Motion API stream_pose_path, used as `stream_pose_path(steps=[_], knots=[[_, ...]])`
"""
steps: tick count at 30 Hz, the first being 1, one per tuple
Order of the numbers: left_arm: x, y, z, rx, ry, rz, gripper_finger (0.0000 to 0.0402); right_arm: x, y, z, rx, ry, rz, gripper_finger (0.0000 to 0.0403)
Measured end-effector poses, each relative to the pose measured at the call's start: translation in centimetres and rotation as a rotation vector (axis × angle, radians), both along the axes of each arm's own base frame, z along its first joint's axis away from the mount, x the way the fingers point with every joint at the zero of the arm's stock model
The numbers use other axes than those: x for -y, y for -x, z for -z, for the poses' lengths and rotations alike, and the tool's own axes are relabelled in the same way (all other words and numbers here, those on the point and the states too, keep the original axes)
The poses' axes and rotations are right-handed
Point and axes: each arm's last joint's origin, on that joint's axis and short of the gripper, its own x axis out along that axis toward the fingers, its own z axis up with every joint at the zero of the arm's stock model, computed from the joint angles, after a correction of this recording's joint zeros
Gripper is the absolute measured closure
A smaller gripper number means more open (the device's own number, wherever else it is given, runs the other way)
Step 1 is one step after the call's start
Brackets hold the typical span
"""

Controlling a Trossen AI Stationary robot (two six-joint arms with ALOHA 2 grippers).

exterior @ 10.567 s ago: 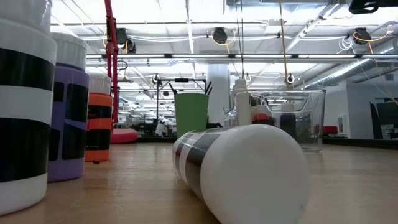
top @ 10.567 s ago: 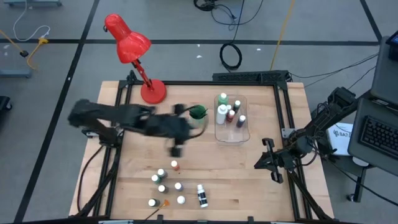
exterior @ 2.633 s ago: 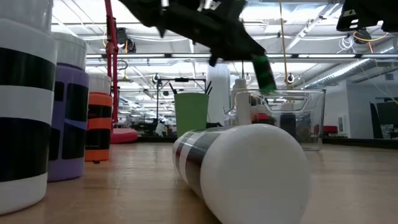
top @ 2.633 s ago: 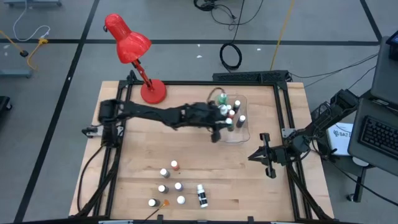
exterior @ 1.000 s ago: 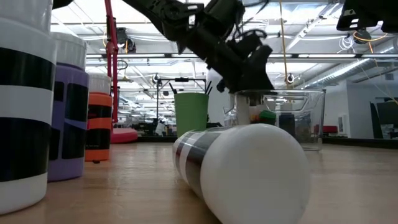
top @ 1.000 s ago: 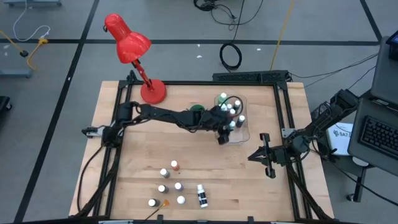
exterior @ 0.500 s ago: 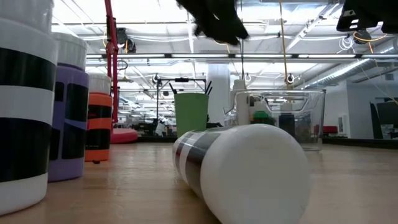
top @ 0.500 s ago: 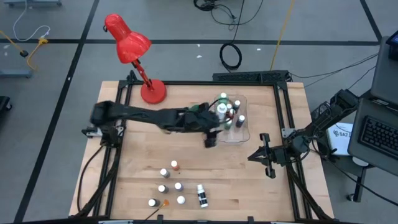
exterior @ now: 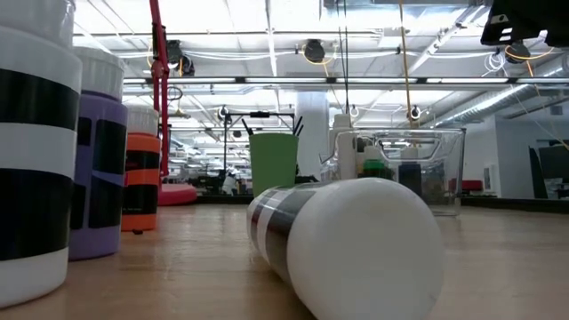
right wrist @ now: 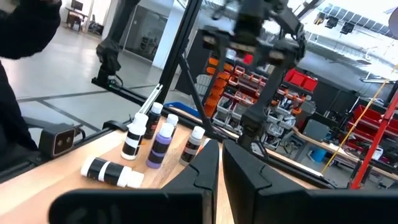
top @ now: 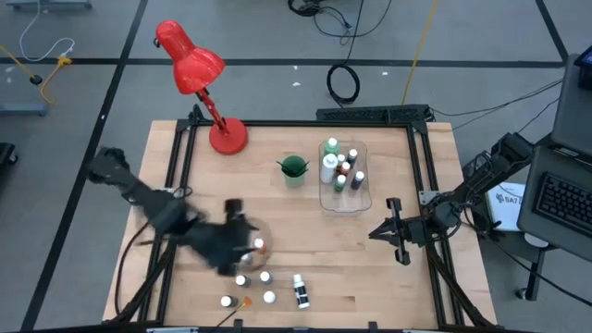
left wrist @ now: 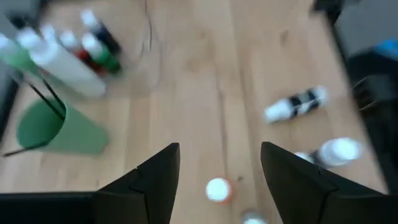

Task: Pick & Place Paint Supplies
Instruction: Put the orange paint bottle into the transparent bin

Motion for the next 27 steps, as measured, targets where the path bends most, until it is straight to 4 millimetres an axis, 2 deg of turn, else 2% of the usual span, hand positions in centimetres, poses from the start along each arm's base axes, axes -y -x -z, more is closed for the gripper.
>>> stream_pose_path(steps=[3, 7, 9, 13, 20, 27], knots=[[1.7, 3.2, 1.4, 0.105, -0.073, -0.058, 0.0174, 0.0, 0.0, 0.0, 0.002, -0.001, 0.0, 0.0387], [2.1, 5.0, 5.1, 0.23, -0.064, -0.22, 0.0174, 0.0, 0.0, 0.0, 0.003, -0.003, 0.0, 0.0387], [1.8, 4.6, 6.6, 0.225, 0.004, -0.251, 0.0174, 0.0, 0.0, -0.1, 0.005, -0.005, 0.0, 0.0387], [1.2, 3.4, 9.6, 0.09, 0.096, -0.176, 0.0174, 0.0, 0.0, -0.1, 0.003, -0.011, -0.001, 0.0387], [-1.5, 1.7, 10.4, -0.028, 0.204, -0.203, 0.0174, 0.0, 0.0, -0.1, 0.005, -0.013, -0.001, 0.0387], [-3.0, -0.5, 11.9, -0.112, 0.211, -0.2, 0.0174, 0.0, 0.0, 0.0, 0.002, -0.011, -0.001, 0.0387]])
